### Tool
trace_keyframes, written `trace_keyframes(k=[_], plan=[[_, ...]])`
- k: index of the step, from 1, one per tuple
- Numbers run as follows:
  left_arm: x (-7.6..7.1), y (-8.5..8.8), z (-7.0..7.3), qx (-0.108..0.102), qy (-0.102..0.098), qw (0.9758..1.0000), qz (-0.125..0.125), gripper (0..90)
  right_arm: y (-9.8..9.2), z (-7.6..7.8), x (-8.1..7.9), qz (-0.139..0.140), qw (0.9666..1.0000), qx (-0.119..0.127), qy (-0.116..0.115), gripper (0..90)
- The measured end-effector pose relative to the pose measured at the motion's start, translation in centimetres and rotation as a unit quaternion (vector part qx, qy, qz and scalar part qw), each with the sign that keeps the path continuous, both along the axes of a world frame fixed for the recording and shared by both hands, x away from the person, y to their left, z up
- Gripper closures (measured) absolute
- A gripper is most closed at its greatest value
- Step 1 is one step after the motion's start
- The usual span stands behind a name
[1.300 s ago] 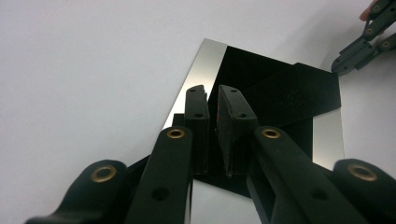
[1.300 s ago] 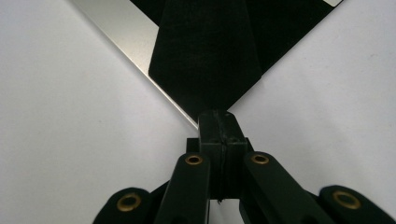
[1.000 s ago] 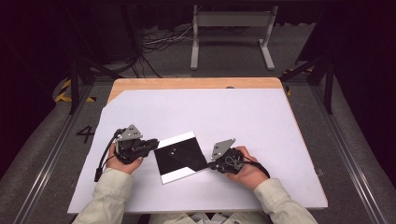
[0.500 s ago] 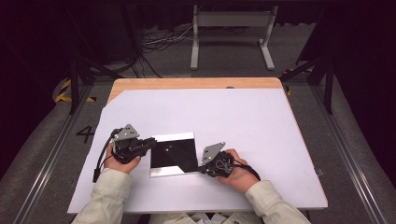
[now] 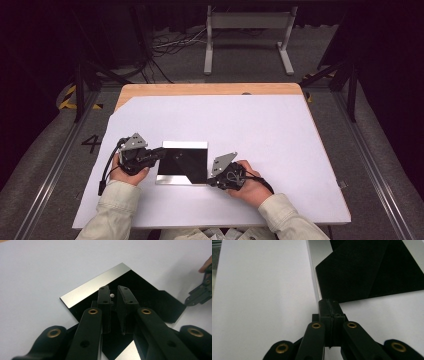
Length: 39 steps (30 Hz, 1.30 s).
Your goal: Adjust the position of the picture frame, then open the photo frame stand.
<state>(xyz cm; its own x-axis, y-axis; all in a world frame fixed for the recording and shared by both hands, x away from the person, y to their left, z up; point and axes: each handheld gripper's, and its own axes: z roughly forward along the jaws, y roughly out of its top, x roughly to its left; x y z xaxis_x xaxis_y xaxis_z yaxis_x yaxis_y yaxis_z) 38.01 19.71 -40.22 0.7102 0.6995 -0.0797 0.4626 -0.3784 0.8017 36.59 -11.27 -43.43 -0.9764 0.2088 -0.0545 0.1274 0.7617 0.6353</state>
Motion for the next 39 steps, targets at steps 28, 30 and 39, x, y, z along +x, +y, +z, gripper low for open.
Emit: trace_keyframes(k=[28, 30, 39], plan=[[-0.1, 2.3, 0.7, 0.02, -0.027, 0.9994, -0.001, 75.4, -0.5, 1.6, 0.0, -0.056, 0.9956, -0.038, 0.065, 85.1], [-0.1, 2.6, 0.6, 0.019, -0.021, 0.9996, 0.004, 75.3, -0.2, 1.4, -0.1, -0.061, 0.9943, -0.045, 0.074, 84.3], [0.0, 2.9, 0.5, 0.017, -0.013, 0.9997, 0.009, 75.0, 0.9, 0.9, 0.0, -0.061, 0.9932, -0.059, 0.079, 84.2]])
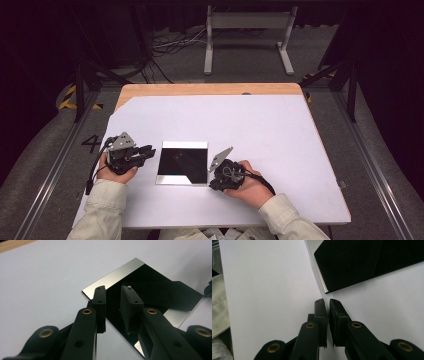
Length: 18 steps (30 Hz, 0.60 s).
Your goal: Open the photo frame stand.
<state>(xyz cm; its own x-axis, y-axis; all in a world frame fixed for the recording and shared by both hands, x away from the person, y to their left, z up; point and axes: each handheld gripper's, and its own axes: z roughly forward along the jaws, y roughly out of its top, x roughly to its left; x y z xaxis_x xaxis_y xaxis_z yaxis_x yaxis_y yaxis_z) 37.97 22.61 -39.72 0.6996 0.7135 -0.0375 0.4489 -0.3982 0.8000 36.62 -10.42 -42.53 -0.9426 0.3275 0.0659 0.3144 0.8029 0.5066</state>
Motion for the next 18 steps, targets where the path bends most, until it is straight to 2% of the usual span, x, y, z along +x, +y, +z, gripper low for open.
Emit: trace_keyframes(k=[12, 18], plan=[[0.05, 0.11, -0.04, -0.006, 0.002, 1.0, 0.002, 74.6, 0.89, -0.06, 0.28, -0.006, 1.0, -0.007, -0.002, 87.4], [0.07, 0.03, -0.1, -0.006, 0.003, 1.0, 0.001, 74.7, 0.82, -0.13, 0.3, -0.013, 0.9999, 0.0, -0.003, 89.4]])
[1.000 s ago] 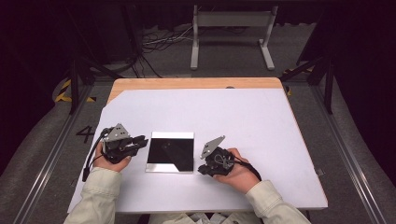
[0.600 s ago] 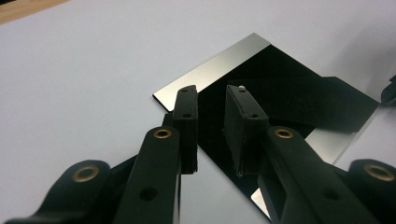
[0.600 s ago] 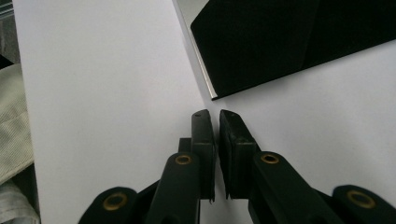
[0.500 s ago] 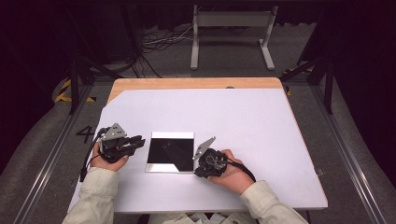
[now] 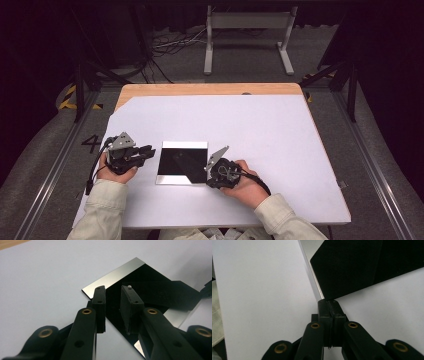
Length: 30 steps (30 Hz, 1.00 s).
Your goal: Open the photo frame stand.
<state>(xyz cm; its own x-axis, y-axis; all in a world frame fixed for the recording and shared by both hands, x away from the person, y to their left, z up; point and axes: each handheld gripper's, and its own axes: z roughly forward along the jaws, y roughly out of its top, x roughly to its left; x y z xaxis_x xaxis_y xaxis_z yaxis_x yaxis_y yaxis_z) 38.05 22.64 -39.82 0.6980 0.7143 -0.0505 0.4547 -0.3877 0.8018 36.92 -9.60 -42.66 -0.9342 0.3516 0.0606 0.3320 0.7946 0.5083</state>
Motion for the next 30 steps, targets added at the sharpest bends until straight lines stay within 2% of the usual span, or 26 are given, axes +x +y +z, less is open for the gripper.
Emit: trace_keyframes(k=[6, 14, 18, 23, 25, 27, 30], plan=[[0.0, 0.0, 0.0, 0.0, -0.001, 1.0, 0.002, 75.1, -0.2, 0.5, -0.2, -0.005, 0.9999, 0.012, -0.005, 89.8], [0.1, 0.0, 0.0, 0.001, 0.0, 1.0, -0.001, 75.2, -0.5, 2.0, -0.5, -0.01, 0.9985, 0.047, -0.028, 90.0], [0.1, 0.0, -0.1, 0.0, 0.0, 1.0, -0.002, 75.2, -0.5, 2.3, -0.5, -0.01, 0.998, 0.052, -0.033, 90.0], [0.1, 0.0, -0.1, -0.001, 0.001, 1.0, -0.002, 75.2, -0.6, 2.9, -0.5, -0.014, 0.9966, 0.07, -0.042, 90.0], [0.1, 0.0, -0.1, 0.0, 0.001, 1.0, -0.002, 75.2, -0.6, 3.2, -0.6, -0.018, 0.995, 0.085, -0.048, 90.0], [0.1, 0.0, -0.1, 0.002, 0.001, 1.0, -0.002, 75.5, -0.6, 3.2, -0.6, -0.02, 0.9947, 0.087, -0.051, 90.0], [0.1, 0.0, -0.1, 0.002, 0.001, 1.0, -0.001, 75.8, -0.8, 3.4, -0.6, -0.028, 0.9919, 0.11, -0.057, 90.0]])
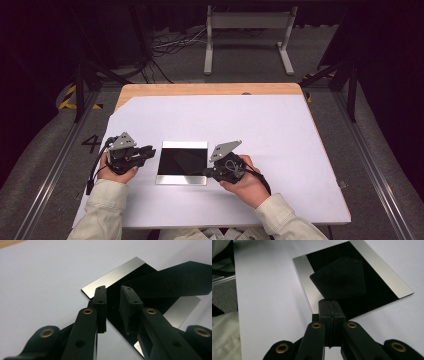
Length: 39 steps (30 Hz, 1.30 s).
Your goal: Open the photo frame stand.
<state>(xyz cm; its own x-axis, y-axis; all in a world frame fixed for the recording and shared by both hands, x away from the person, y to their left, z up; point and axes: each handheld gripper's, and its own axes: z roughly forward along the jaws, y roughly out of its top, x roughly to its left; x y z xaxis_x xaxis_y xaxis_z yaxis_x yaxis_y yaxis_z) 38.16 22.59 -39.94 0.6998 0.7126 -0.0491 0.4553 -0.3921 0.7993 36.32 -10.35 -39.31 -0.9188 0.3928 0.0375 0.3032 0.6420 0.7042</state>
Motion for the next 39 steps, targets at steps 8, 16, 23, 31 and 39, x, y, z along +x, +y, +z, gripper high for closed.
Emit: trace_keyframes(k=[8, 16, 23, 31, 39], plan=[[0.0, 0.0, 0.0, -0.001, 0.0, 1.0, 0.001, 75.9, -0.1, 0.2, -0.3, -0.02, 0.9987, 0.043, -0.018, 90.0], [0.0, -0.1, 0.0, 0.0, 0.002, 1.0, 0.001, 75.9, -0.1, 0.5, -0.4, -0.028, 0.9971, 0.062, -0.034, 90.0], [0.0, -0.1, -0.1, 0.0, 0.002, 1.0, -0.001, 75.9, 0.0, 0.6, -0.3, -0.032, 0.9965, 0.067, -0.037, 90.0], [0.0, -0.1, -0.1, 0.001, 0.0, 1.0, -0.001, 75.9, 0.0, 0.6, -0.4, -0.034, 0.9972, 0.057, -0.035, 90.0], [0.0, -0.2, -0.1, 0.004, 0.0, 1.0, -0.002, 75.6, -0.7, 1.1, 0.1, -0.044, 0.9982, 0.037, -0.017, 88.8]])
